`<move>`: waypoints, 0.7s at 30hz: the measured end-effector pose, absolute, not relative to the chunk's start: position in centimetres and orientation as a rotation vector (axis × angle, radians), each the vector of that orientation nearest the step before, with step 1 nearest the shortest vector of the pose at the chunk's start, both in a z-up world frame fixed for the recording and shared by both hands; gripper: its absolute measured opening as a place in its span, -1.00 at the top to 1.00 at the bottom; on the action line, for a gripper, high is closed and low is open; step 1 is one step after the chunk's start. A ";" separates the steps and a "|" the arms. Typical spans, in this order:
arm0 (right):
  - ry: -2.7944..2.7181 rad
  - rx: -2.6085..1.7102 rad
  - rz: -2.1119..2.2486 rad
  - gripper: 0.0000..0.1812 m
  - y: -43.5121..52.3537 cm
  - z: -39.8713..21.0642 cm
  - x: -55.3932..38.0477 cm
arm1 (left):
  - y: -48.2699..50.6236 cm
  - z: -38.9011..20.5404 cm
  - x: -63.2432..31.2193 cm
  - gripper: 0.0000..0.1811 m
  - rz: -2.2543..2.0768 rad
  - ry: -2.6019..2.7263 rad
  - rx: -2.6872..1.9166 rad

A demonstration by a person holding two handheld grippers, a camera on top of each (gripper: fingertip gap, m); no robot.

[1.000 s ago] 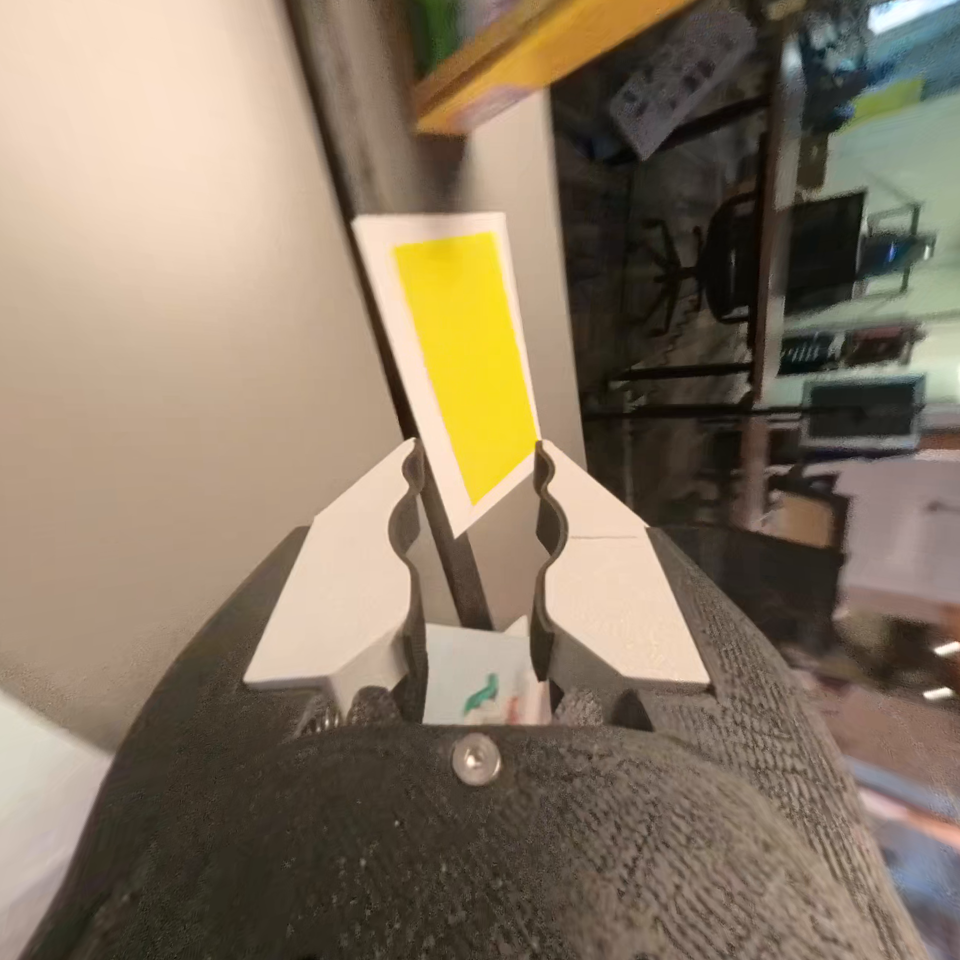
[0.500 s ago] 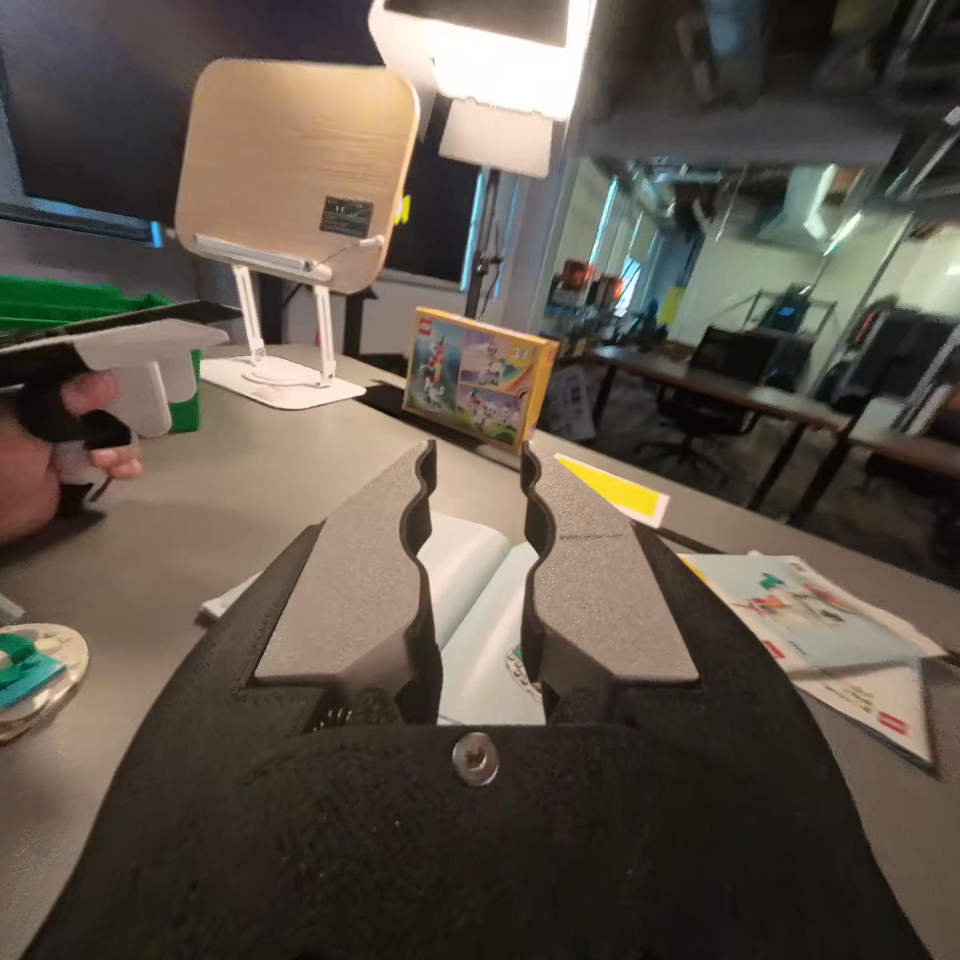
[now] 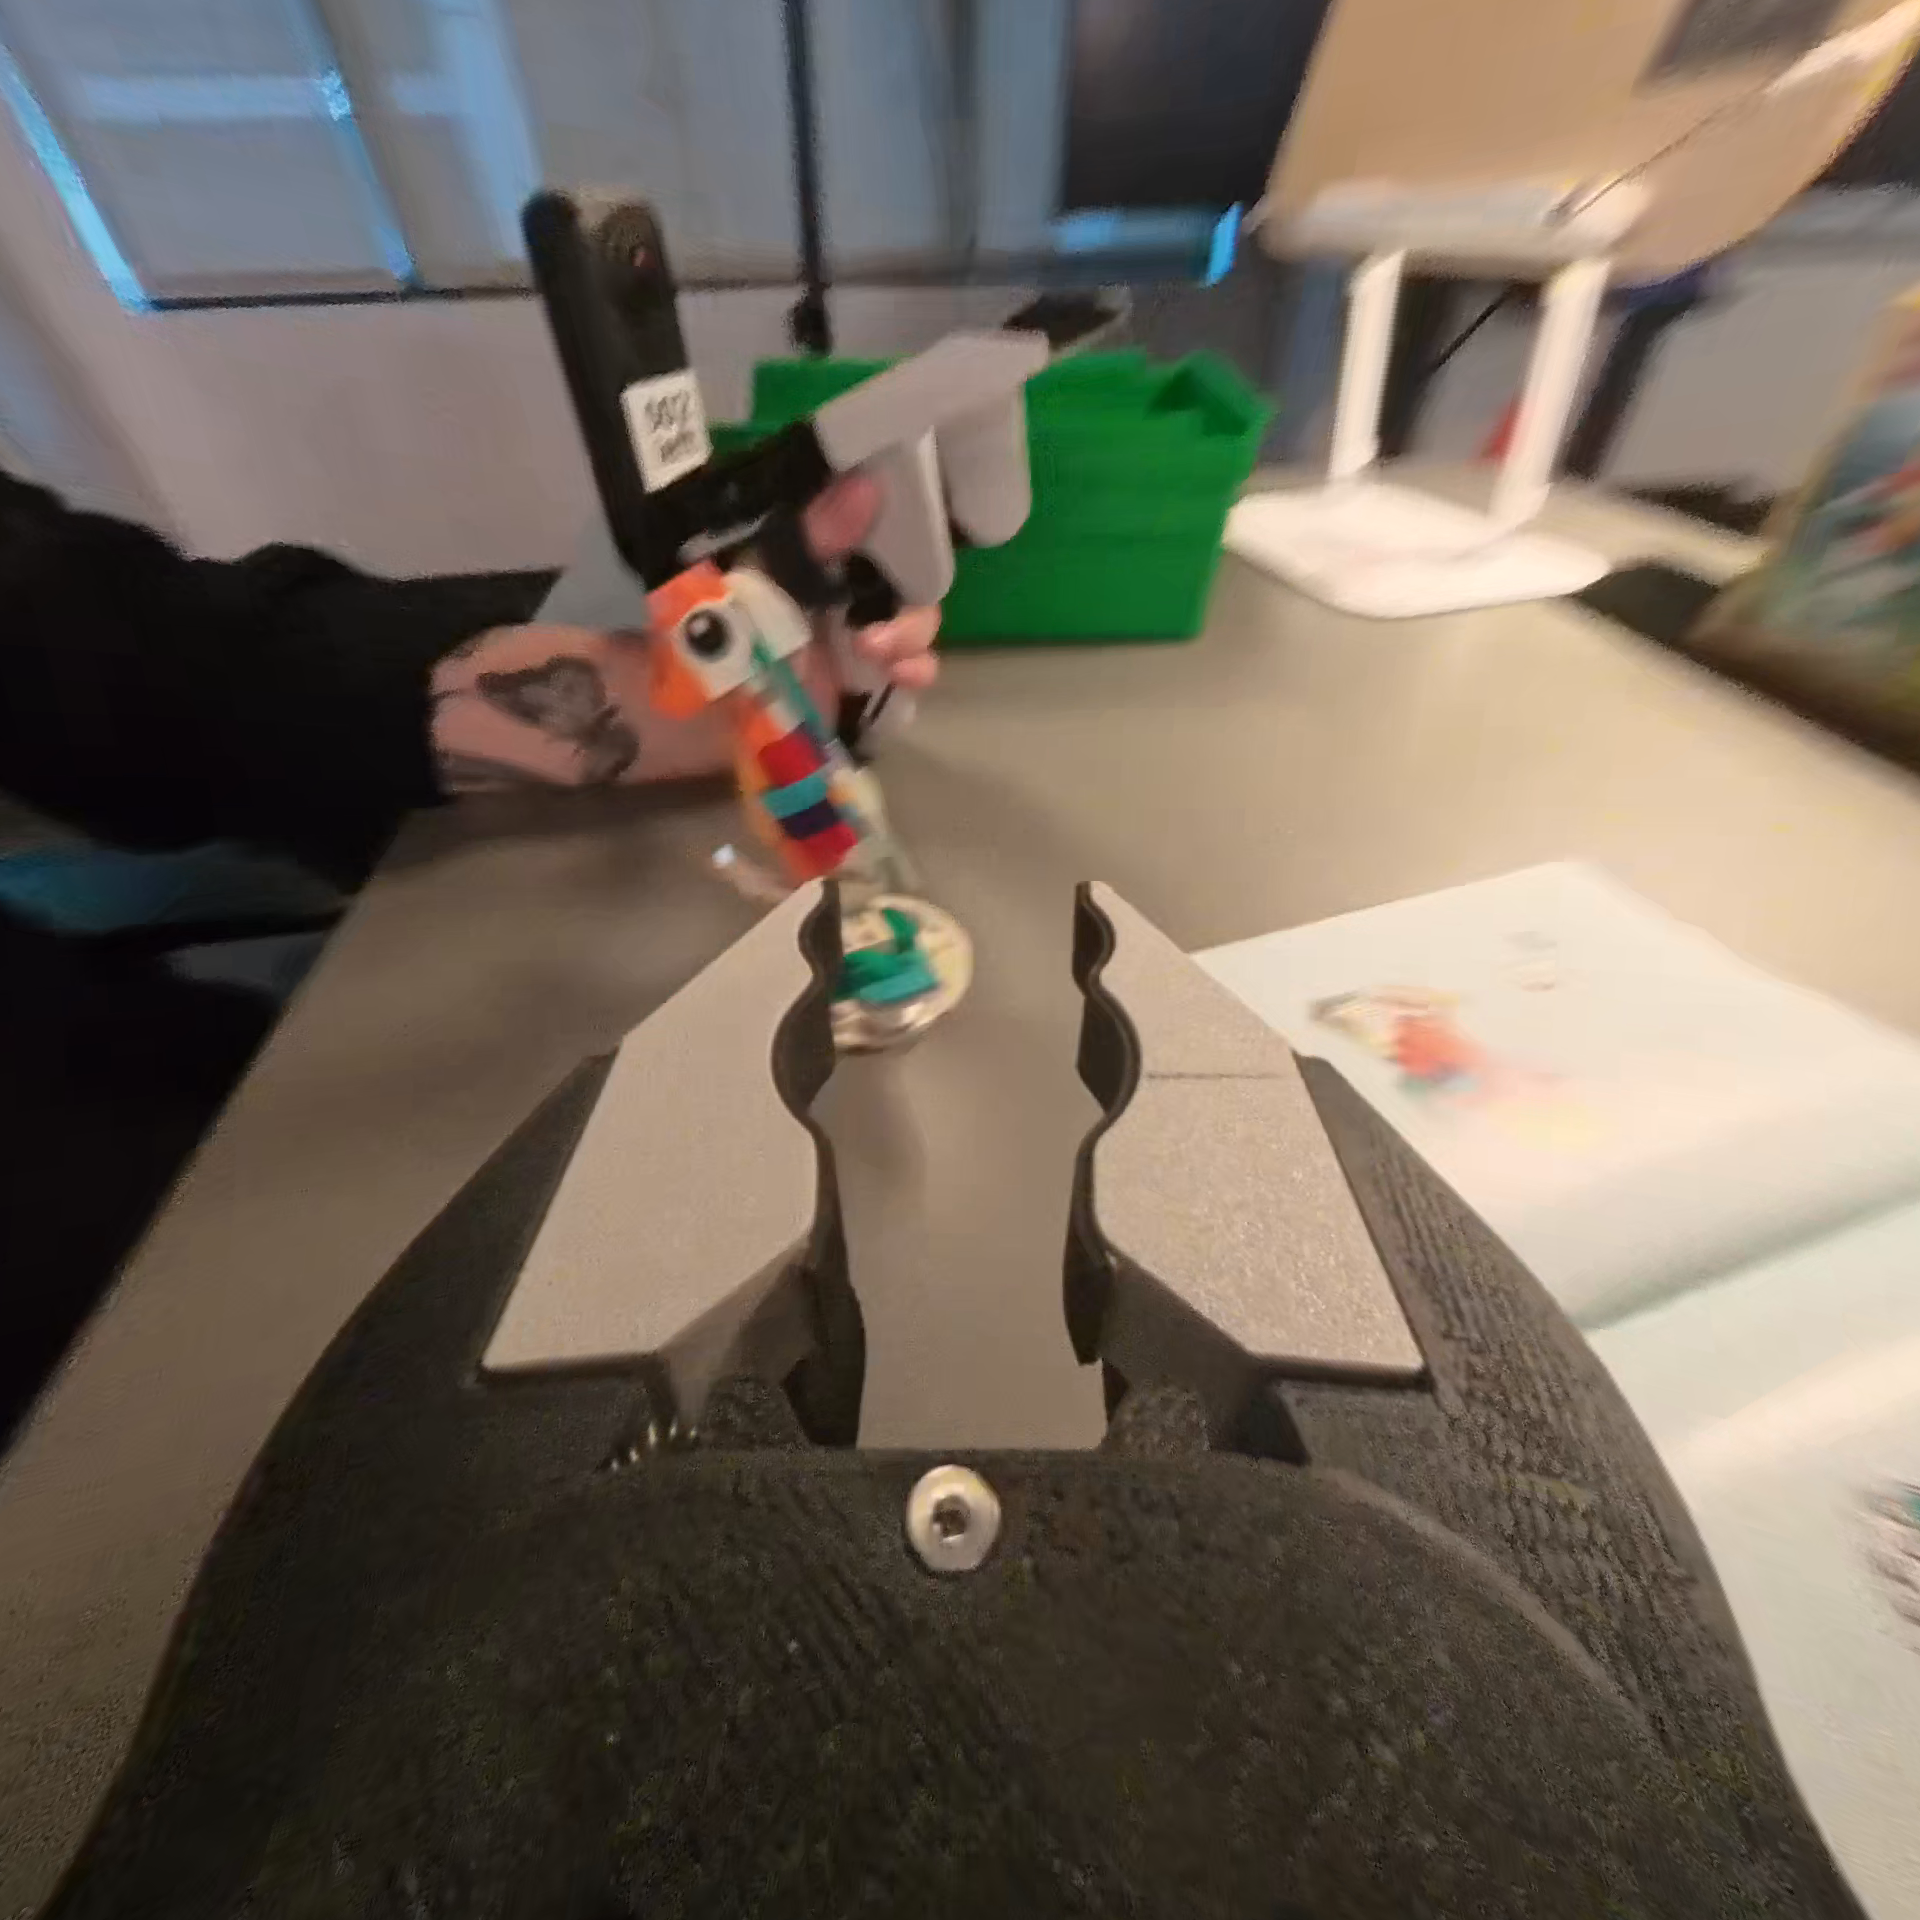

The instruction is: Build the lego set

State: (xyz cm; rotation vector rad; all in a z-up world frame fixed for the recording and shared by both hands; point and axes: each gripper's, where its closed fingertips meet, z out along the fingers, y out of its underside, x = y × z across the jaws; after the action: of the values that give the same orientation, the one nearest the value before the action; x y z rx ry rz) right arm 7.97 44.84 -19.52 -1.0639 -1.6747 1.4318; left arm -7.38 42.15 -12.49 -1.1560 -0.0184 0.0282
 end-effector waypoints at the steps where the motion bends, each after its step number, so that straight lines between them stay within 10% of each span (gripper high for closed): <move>1: -1.746 -1.084 1.441 0.50 43.9 -20.2 8.0 | 41.7 -12.5 -7.3 0.29 0.028 -0.021 -1.161; 21: -2.295 -1.024 1.139 0.27 39.3 -26.6 4.0 | 40.0 -12.6 -2.8 0.25 -0.163 0.156 -1.200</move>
State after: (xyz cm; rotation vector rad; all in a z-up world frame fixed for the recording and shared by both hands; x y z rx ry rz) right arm 4.00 39.29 -26.62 -1.0244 -2.2947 1.1387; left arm -2.81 40.03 -12.61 -1.1997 0.1563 -0.1633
